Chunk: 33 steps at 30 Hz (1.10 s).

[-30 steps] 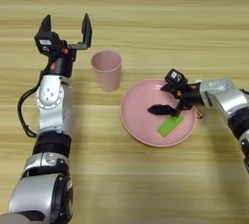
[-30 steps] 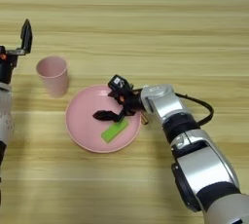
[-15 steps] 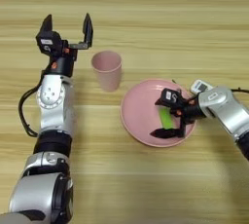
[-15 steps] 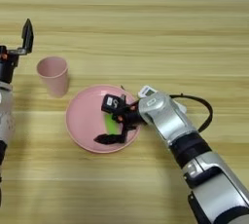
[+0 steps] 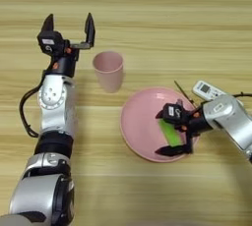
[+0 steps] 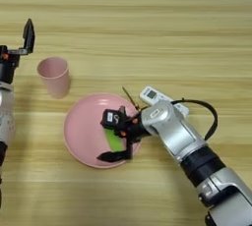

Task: Move the objects on the table

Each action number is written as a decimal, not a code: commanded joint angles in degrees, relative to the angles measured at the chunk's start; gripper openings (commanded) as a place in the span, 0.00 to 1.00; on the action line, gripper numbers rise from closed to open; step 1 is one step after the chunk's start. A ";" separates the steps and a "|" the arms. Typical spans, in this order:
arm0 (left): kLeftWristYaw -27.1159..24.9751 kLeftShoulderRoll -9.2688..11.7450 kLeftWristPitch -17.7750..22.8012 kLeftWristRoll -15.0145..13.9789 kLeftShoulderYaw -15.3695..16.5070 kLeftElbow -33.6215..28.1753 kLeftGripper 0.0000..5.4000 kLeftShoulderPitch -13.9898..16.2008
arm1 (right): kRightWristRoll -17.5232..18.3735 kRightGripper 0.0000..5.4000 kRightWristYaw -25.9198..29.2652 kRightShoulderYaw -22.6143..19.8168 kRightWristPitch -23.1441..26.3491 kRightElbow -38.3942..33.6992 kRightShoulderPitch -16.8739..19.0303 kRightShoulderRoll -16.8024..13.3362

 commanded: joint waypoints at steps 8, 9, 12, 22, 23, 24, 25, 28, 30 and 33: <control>0.42 -0.06 -0.24 0.79 -0.48 -0.46 1.00 -0.37 | 0.51 1.00 5.27 3.30 1.39 -6.64 4.28 -5.06; 0.46 -0.04 -0.24 0.82 -0.57 -0.47 1.00 -0.32 | 0.22 1.00 5.46 3.56 1.02 -7.48 4.50 -5.62; 0.46 0.06 -0.36 0.80 -0.64 -0.21 1.00 -0.33 | 0.70 1.00 7.21 4.05 1.20 -10.71 5.18 -7.70; 0.68 0.08 -0.17 0.77 -0.74 -0.71 1.00 -0.23 | 1.34 1.00 12.06 6.08 0.01 -19.38 7.63 -13.28; 0.70 0.08 -0.14 0.78 -0.75 -0.77 1.00 -0.21 | 1.12 1.00 12.28 6.30 -0.45 -20.09 7.91 -13.81; 0.71 0.08 -0.11 0.77 -0.76 -0.84 1.00 -0.20 | 1.18 1.00 12.71 6.53 -0.80 -21.08 8.28 -14.41; 0.76 0.07 -0.02 0.79 -0.80 -0.97 1.00 -0.19 | 1.46 1.00 13.14 6.66 -0.98 -22.19 8.63 -15.01; 0.84 0.07 0.17 0.80 -0.86 -1.29 1.00 -0.18 | 1.88 1.00 13.55 6.76 -1.54 -23.72 8.95 -15.78; 0.89 0.05 0.21 0.82 -0.89 -1.39 1.00 -0.13 | 1.96 1.00 13.60 6.75 -1.80 -24.17 9.14 -15.95; 0.92 0.06 0.31 0.81 -0.91 -1.59 1.00 -0.06 | 2.22 1.00 13.60 6.81 -2.11 -24.89 9.46 -16.09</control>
